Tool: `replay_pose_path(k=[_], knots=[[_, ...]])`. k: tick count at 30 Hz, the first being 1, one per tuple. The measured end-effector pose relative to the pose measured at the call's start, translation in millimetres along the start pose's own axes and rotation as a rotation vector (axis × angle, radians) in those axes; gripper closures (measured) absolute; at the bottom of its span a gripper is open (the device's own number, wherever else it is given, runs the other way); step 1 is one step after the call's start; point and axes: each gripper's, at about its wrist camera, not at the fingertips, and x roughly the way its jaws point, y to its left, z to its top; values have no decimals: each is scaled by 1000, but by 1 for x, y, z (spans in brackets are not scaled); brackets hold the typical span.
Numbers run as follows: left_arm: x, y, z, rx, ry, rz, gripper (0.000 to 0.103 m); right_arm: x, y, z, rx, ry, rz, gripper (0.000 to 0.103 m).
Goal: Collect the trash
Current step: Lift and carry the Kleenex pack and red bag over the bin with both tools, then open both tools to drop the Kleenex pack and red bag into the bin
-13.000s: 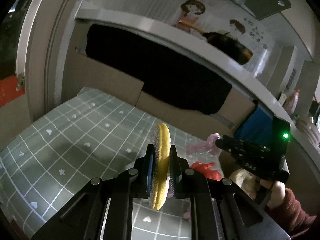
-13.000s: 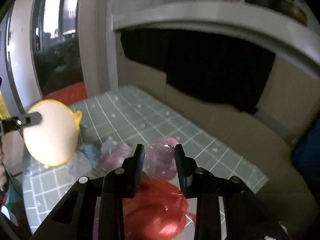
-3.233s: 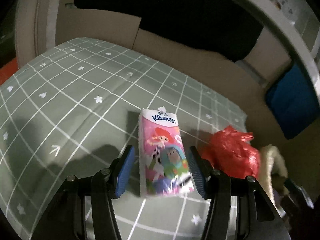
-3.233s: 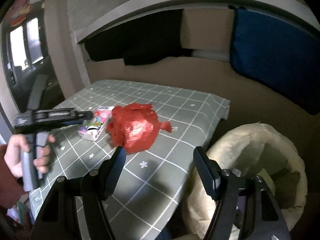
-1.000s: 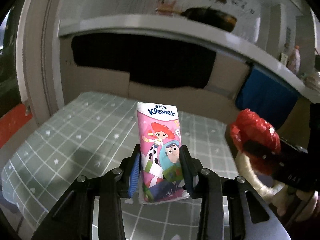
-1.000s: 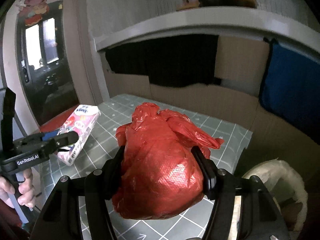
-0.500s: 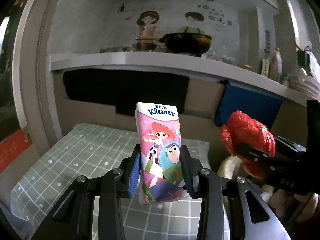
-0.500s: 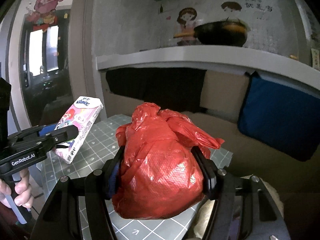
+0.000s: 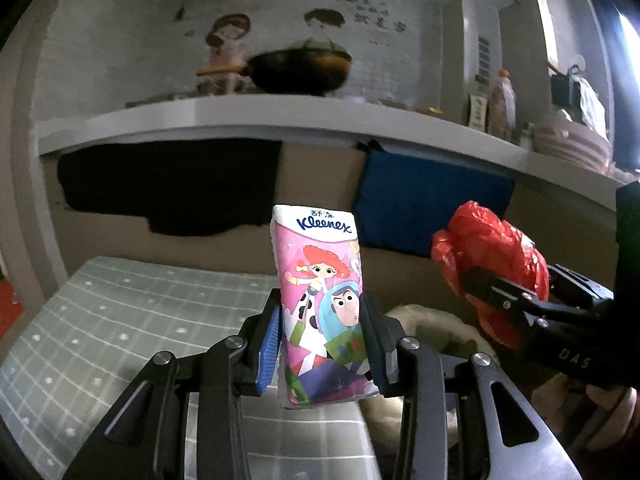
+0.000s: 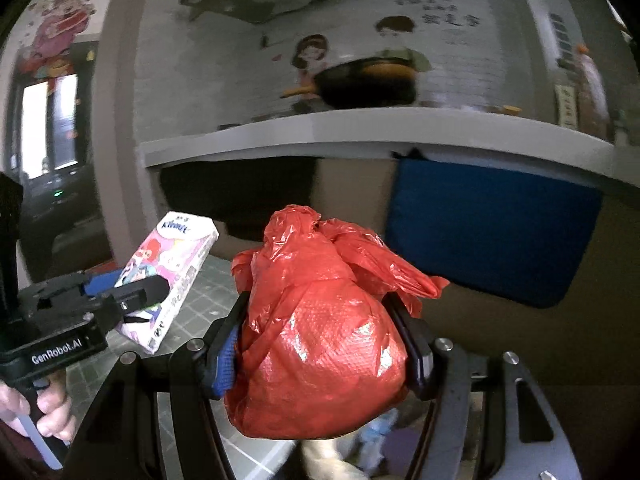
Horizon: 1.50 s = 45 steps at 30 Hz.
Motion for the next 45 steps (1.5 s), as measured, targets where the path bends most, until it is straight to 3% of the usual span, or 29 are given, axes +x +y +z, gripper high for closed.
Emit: replay_pose_path(k=[16,23,32,36,45], knots=[[72,-42,-30,-27,76,1,65,10,-70,-39,82,75,-100,41],[109,-53,-53,-42,179,-31,64,26,-86,-57,104,134,-114,41],[133,-59,-64,-49,242,-67,64,45,-99,-72,128,195,-122,41],[143,-56,-68,-77,282,-142,64,51,-102,-78,143,212,-125,39],[146,-39,-59,-184,271,-287,48,59,-113,-93,215,250,-132,39]])
